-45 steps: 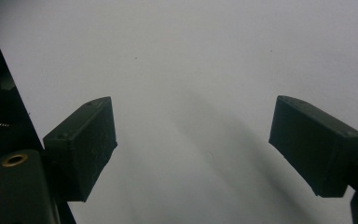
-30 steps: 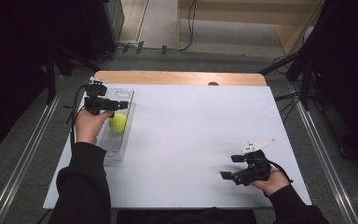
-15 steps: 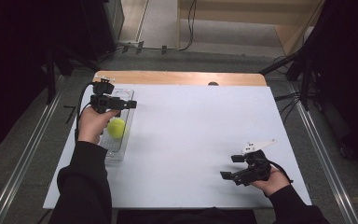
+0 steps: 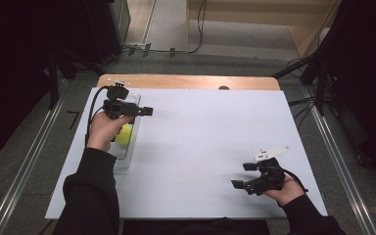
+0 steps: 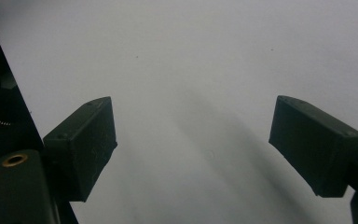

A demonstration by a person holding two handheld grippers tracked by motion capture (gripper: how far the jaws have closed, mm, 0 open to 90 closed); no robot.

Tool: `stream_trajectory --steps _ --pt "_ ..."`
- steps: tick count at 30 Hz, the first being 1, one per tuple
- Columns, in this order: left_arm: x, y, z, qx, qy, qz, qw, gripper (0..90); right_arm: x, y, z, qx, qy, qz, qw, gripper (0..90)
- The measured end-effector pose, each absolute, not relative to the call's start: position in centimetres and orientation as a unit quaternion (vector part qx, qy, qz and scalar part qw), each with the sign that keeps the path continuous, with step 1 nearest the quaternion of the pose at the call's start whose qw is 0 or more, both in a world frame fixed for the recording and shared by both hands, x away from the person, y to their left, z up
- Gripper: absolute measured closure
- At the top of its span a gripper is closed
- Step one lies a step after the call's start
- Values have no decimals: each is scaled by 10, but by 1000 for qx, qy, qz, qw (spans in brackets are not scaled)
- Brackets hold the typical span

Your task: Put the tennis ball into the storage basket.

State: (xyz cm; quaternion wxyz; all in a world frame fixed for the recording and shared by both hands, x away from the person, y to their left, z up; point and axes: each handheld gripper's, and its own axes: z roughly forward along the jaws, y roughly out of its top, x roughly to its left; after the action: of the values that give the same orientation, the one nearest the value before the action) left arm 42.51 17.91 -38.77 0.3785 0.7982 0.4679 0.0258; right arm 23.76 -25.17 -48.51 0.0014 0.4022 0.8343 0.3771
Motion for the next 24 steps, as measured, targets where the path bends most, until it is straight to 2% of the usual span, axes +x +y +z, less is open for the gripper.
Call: stream_trajectory --steps 24 --pt "418 142 -390 819 428 -7 383 194 236 -253 -485 404 833 378 1 126"
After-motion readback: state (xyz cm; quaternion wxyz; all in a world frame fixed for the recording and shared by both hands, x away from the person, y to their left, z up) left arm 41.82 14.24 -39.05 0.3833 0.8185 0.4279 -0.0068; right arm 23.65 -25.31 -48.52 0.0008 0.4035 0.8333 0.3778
